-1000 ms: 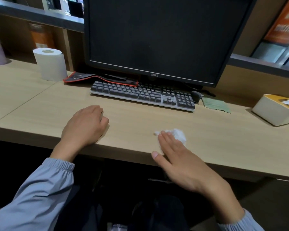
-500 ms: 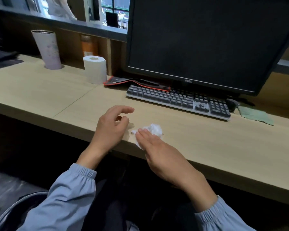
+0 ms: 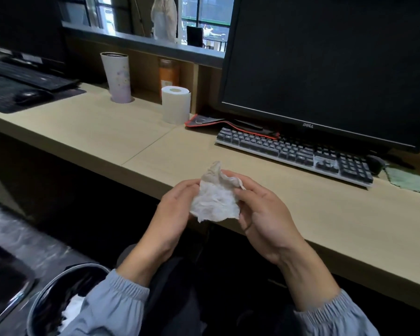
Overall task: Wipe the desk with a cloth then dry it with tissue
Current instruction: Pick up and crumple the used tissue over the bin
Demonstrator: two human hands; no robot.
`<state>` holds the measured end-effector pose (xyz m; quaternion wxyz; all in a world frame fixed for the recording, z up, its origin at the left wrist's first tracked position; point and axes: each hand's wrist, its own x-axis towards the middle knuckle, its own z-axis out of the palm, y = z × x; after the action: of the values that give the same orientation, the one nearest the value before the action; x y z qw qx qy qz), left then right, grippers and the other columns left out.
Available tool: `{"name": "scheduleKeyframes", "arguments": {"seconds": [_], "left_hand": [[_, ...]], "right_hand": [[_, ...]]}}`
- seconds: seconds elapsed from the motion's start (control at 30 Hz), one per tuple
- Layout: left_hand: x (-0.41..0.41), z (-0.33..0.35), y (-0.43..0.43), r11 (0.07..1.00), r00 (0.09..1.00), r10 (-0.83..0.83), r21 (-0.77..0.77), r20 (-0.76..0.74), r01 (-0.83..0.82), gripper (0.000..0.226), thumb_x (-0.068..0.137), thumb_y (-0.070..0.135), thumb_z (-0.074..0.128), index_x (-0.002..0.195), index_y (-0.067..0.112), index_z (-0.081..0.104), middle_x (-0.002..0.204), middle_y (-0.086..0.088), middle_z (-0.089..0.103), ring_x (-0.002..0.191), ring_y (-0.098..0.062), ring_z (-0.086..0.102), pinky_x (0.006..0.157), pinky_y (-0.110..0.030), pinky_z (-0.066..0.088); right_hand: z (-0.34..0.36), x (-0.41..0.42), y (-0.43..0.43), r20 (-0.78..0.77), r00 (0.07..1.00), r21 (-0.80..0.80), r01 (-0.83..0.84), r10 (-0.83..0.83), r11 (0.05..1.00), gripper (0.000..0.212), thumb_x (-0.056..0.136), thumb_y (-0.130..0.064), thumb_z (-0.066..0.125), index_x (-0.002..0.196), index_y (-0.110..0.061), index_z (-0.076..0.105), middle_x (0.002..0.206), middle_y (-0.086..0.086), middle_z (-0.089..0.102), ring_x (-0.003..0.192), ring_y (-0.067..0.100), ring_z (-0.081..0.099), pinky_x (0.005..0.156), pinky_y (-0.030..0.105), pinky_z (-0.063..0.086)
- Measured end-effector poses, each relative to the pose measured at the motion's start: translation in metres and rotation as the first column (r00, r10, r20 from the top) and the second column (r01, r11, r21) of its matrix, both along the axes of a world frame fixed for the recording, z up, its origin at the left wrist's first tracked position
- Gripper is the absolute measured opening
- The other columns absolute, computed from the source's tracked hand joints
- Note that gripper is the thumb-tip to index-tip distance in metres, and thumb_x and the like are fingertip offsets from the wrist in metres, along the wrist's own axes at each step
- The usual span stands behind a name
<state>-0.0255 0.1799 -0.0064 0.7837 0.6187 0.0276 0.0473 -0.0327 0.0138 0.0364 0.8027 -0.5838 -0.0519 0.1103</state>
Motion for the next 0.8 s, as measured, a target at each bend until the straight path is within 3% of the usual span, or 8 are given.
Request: {"name": "scheduleKeyframes", "arguments": {"seconds": [0.07, 0.13, 0.27, 0.43, 0.5, 0.67, 0.8], "left_hand": [[-0.007, 0.005, 0.007, 0.987, 0.999, -0.031, -0.162, -0.042, 0.024, 0.028, 0.103, 0.004, 0.050, 0.112, 0.005, 0.076, 0.110, -0.016, 0.079, 0.107, -0.030, 0.075, 0.093, -0.042, 0.057], [-0.009, 0.005, 0.018, 0.981, 0.999, 0.008, -0.192, -0.044, -0.016, 0.023, 0.102, 0.002, 0.054, 0.111, 0.003, 0.075, 0.109, -0.020, 0.078, 0.104, -0.032, 0.075, 0.092, -0.042, 0.058], [-0.010, 0.003, 0.036, 0.978, 0.997, 0.032, -0.205, -0.072, -0.046, 0.019, 0.097, -0.002, 0.062, 0.110, 0.004, 0.074, 0.114, -0.025, 0.075, 0.096, -0.028, 0.073, 0.086, -0.036, 0.060], [-0.004, 0.019, 0.042, 0.910, 0.996, 0.020, -0.411, -0.084, -0.053, 0.021, 0.096, -0.010, 0.054, 0.107, -0.007, 0.071, 0.102, -0.023, 0.077, 0.095, -0.028, 0.076, 0.079, -0.029, 0.062], [-0.001, 0.024, 0.041, 0.889, 0.998, 0.005, -0.457, -0.057, -0.031, 0.025, 0.093, -0.013, 0.052, 0.110, -0.009, 0.070, 0.104, -0.022, 0.078, 0.098, -0.028, 0.077, 0.082, -0.027, 0.062], [0.003, 0.025, 0.033, 0.937, 0.996, -0.088, -0.337, 0.010, 0.087, 0.027, 0.090, -0.006, 0.069, 0.116, 0.002, 0.074, 0.114, -0.018, 0.077, 0.102, -0.022, 0.075, 0.088, -0.023, 0.059], [0.010, 0.025, 0.021, 0.987, 0.999, -0.006, -0.162, 0.045, 0.014, 0.028, 0.085, 0.002, 0.079, 0.113, 0.005, 0.076, 0.108, -0.014, 0.080, 0.102, -0.022, 0.076, 0.093, -0.032, 0.056]], "right_hand": [[-0.004, 0.001, 0.009, -0.005, 1.000, -0.006, 0.000, 0.000, 1.000, 0.041, 0.104, 0.006, 0.037, 0.128, -0.006, 0.069, 0.119, 0.015, 0.076, 0.115, 0.034, 0.071, 0.100, 0.041, 0.056], [-0.007, 0.002, 0.019, 0.024, 1.000, -0.080, 0.013, -0.011, 0.997, 0.041, 0.105, 0.003, 0.039, 0.128, -0.011, 0.070, 0.116, 0.010, 0.078, 0.109, 0.026, 0.074, 0.092, 0.037, 0.060], [-0.013, 0.002, 0.033, 0.229, 0.974, -0.438, 0.100, 0.003, 0.893, 0.041, 0.107, -0.010, 0.044, 0.127, -0.031, 0.072, 0.122, -0.011, 0.074, 0.111, 0.009, 0.071, 0.099, 0.036, 0.056], [-0.010, 0.003, 0.048, 0.277, 0.957, -0.524, 0.074, 0.087, 0.848, 0.044, 0.103, -0.014, 0.048, 0.137, -0.036, 0.067, 0.137, -0.024, 0.064, 0.125, -0.011, 0.055, 0.104, 0.015, 0.043], [-0.009, 0.005, 0.047, 0.317, 0.940, -0.560, 0.081, 0.124, 0.824, 0.046, 0.102, -0.018, 0.053, 0.142, -0.038, 0.062, 0.140, -0.024, 0.061, 0.129, -0.011, 0.051, 0.107, 0.017, 0.041], [-0.009, 0.017, 0.035, 0.419, 0.900, -0.607, 0.181, 0.118, 0.774, 0.045, 0.103, -0.018, 0.059, 0.145, -0.035, 0.060, 0.138, -0.023, 0.064, 0.128, -0.008, 0.056, 0.112, 0.026, 0.045], [-0.009, 0.021, 0.024, 0.465, 0.878, -0.631, 0.238, 0.114, 0.739, 0.043, 0.105, -0.016, 0.057, 0.145, -0.031, 0.061, 0.137, -0.022, 0.065, 0.127, -0.008, 0.057, 0.110, 0.023, 0.046]]}}
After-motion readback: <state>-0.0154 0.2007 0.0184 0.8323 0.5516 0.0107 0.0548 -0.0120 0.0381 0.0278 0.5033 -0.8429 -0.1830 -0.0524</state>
